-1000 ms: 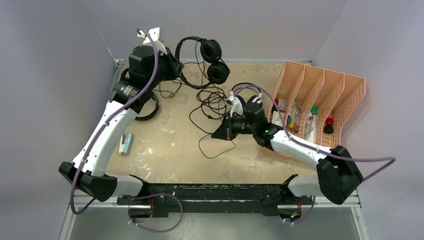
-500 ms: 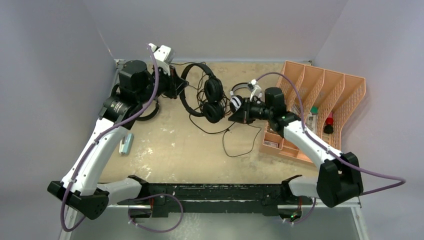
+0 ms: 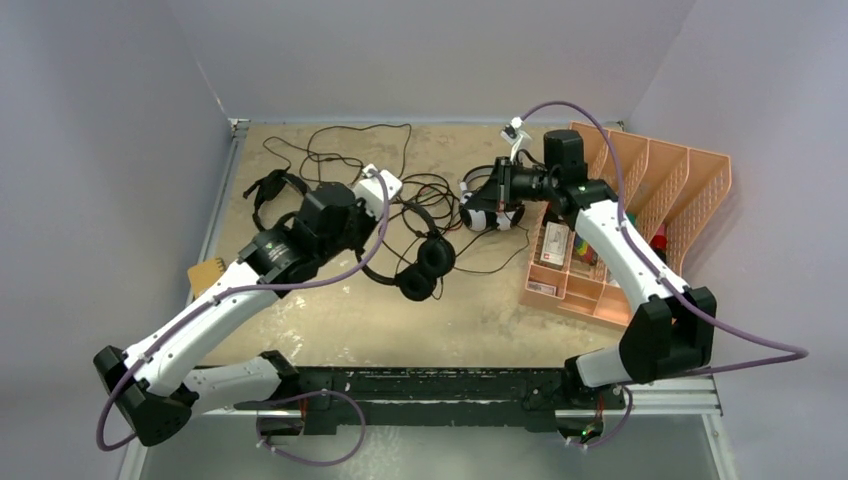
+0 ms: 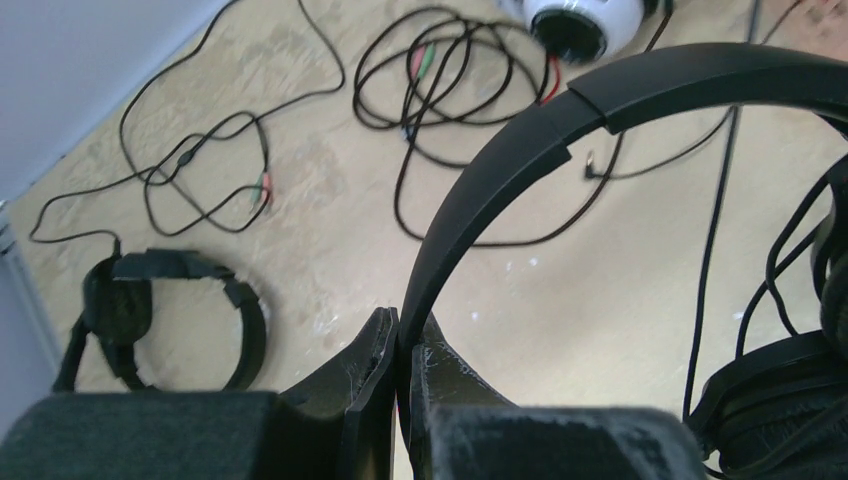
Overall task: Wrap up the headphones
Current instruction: Wrap the headphones cable around the headphones.
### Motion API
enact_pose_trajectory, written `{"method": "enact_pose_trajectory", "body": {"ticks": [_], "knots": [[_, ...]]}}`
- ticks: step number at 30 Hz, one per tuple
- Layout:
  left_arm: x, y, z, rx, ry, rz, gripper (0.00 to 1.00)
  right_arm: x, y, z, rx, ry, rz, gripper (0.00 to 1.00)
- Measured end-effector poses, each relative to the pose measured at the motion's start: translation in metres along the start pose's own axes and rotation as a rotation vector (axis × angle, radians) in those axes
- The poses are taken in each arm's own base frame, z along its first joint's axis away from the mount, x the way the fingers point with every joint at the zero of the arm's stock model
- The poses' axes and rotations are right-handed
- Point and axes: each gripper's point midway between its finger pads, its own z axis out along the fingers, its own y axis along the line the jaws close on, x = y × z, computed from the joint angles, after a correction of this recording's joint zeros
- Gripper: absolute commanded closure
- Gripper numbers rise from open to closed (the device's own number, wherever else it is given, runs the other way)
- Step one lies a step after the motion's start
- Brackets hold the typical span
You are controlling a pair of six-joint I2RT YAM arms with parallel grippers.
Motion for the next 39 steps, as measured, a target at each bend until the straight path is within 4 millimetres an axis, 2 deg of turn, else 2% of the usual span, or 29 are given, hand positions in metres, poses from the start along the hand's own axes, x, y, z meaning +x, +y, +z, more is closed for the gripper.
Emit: {"method": "enact_pose_trajectory", "body": {"ticks": [7,10,15,20,31,35,39], "knots": [[0.027,-0.001,0.023,-0.104,0.134,0.107,1.0,-0.012,0.02,-0.003,-0.07,0.041,-0.012,1.0],[0.039,0.006,0.034,-0.173,0.195,0.139,1.0,-0.013,0.025,-0.002,-0.102,0.063,-0.002,1.0],[0.049,0.025,0.039,-0.311,0.253,0.154,1.0,-0.009,0.037,-0.005,-0.163,0.094,0.028,1.0],[0.056,0.037,0.045,-0.417,0.29,0.142,1.0,-0.003,0.06,-0.006,-0.226,0.102,0.058,1.0],[0.036,0.053,0.055,-0.617,0.243,-0.018,1.0,0.019,0.118,0.015,-0.313,0.153,0.014,1.0],[0.028,0.055,0.058,-0.655,0.211,-0.101,1.0,0.028,0.129,0.024,-0.311,0.151,0.001,1.0],[0.019,0.059,0.065,-0.677,0.179,-0.202,1.0,0.035,0.131,0.035,-0.282,0.14,-0.013,1.0]]}}
